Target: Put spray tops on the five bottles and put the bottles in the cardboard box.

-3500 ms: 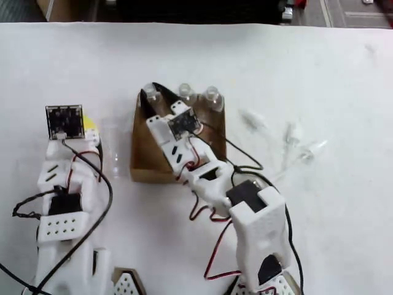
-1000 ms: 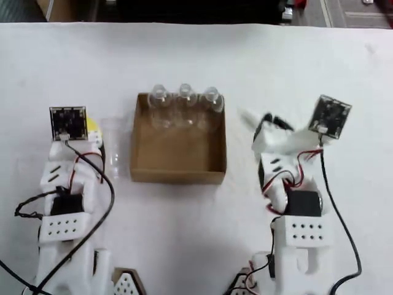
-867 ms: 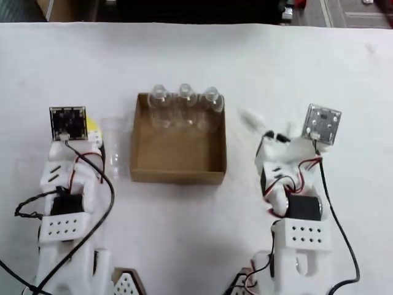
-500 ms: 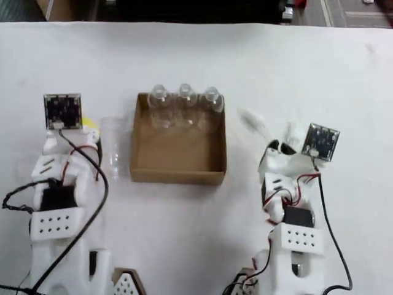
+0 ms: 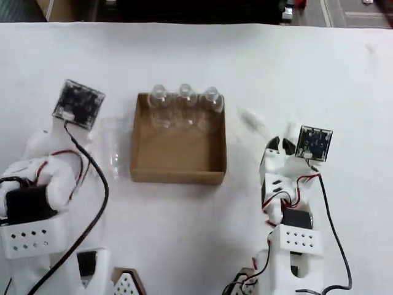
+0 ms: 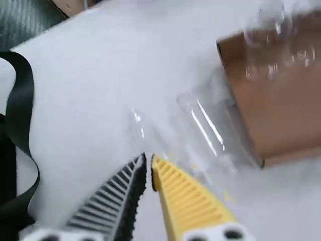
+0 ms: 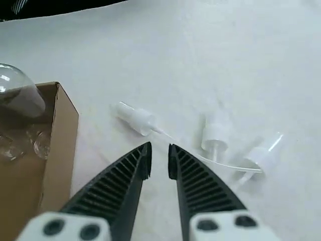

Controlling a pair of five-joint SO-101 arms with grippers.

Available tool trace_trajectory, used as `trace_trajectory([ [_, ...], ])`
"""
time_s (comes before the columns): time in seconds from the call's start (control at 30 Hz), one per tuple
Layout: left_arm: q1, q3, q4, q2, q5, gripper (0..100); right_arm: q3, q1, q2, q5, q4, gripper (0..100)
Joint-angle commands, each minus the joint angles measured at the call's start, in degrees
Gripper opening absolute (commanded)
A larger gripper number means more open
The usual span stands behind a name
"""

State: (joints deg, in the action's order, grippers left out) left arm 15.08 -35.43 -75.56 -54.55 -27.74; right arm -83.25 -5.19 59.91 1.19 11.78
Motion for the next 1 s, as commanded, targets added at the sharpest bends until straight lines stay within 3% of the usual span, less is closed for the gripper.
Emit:
trace_trajectory([
  [0.0, 10.5, 1.0, -7.5, -1.5, -20.1, 3, 0.4, -0.7, 0.8, -0.7, -1.6, 4.3],
  [0.13, 26.5, -2.5, 0.3, -1.5, -33.9, 3, 0.3, -0.6, 0.8, -0.7, -1.6, 4.3],
  [0.27, 34.3, -3.3, 3.8, -1.4, -36.3, 3, 0.3, -0.4, 0.8, -0.7, -1.6, 4.3],
  [0.4, 34.9, -3.8, 6.3, -1.3, -36.4, 3, 0.2, 0.8, 0.8, -0.7, -1.5, 4.3],
  [0.5, 34.4, -6.5, 12.7, 1.2, -36.4, 3, -0.9, 1.5, 0.8, -0.8, -1.7, 4.3],
  [0.63, 32.9, -9.0, 21.1, 11.5, -36.4, 3, -1.3, 1.5, 1.0, -0.8, -1.7, 4.3],
  [0.73, 30.8, -6.6, 20.9, 20.6, -36.0, 3, -1.3, 1.5, 0.9, -0.8, -1.7, 4.3],
  [0.83, 26.7, -0.4, 15.4, 28.2, -30.3, 3, -1.3, 1.6, 0.9, -0.8, -1.7, 4.3],
  [0.97, 21.6, 14.0, 6.3, 34.8, -11.3, 3, -1.3, 1.6, 0.8, -0.8, -1.7, 4.3],
])
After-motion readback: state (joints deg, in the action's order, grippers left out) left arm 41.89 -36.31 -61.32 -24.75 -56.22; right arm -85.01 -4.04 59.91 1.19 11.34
